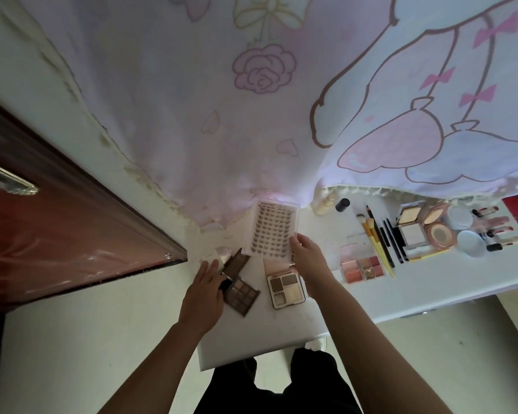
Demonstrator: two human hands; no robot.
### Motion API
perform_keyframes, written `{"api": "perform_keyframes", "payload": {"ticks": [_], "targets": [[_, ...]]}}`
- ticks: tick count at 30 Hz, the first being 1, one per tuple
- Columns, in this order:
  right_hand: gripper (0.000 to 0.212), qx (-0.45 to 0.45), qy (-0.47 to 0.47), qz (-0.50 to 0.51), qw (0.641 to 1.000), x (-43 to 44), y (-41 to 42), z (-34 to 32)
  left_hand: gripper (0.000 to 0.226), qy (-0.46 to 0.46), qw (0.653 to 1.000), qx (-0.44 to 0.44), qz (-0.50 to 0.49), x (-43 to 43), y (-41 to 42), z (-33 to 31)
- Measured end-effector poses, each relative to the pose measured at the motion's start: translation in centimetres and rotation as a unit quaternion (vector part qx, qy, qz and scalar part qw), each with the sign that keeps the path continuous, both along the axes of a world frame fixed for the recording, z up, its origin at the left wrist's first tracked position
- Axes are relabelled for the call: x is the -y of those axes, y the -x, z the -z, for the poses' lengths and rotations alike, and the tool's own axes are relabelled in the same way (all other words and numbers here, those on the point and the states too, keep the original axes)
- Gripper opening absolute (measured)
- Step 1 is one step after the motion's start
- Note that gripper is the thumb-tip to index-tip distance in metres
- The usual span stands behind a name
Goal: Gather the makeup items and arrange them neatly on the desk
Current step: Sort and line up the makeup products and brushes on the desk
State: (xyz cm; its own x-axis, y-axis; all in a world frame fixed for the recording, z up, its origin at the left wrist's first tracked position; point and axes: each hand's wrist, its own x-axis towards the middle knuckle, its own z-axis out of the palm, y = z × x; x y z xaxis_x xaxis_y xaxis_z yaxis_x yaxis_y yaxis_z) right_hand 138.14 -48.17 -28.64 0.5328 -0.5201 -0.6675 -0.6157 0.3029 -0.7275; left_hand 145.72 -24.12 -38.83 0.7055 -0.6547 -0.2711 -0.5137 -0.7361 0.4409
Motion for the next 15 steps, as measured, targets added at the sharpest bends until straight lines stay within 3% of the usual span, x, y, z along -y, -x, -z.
{"api": "perform_keyframes", "payload": {"ticks": [3,5,7,8,9,11,15], "targets": [[0.03,0.062,-0.037,0.028,0.997,-1.1,1.5,-1.2,0.035,0.055,0.997,-0.015,-0.047,1.4,-0.6,-2.2],[0.029,0.102,-0.052,0.019,0.993,-1.7,2.2,-2.3,0.026,0.156,0.971,-0.069,-0.167,3.4,-0.6,-5.3],[0.029,0.136,-0.055,0.011,0.989,-2.2,2.8,-2.9,0.028,0.255,0.888,-0.248,-0.293,5.4,-0.8,-9.5],[0.028,0.147,-0.055,0.01,0.988,-2.5,2.9,-3.1,0.037,0.29,0.835,-0.352,-0.307,6.1,-1.0,-11.0],[0.028,0.157,-0.057,0.01,0.986,-2.8,3.0,-3.3,0.046,0.322,0.792,-0.431,-0.288,6.6,-1.3,-12.3],[0.028,0.169,-0.076,0.005,0.983,-3.5,3.0,-3.4,0.053,0.371,0.743,-0.508,-0.227,6.8,-1.6,-14.1],[0.029,0.191,-0.138,0.005,0.972,-4.3,3.2,-4.5,0.063,0.412,0.688,-0.574,-0.167,6.1,-2.3,-15.2]]}}
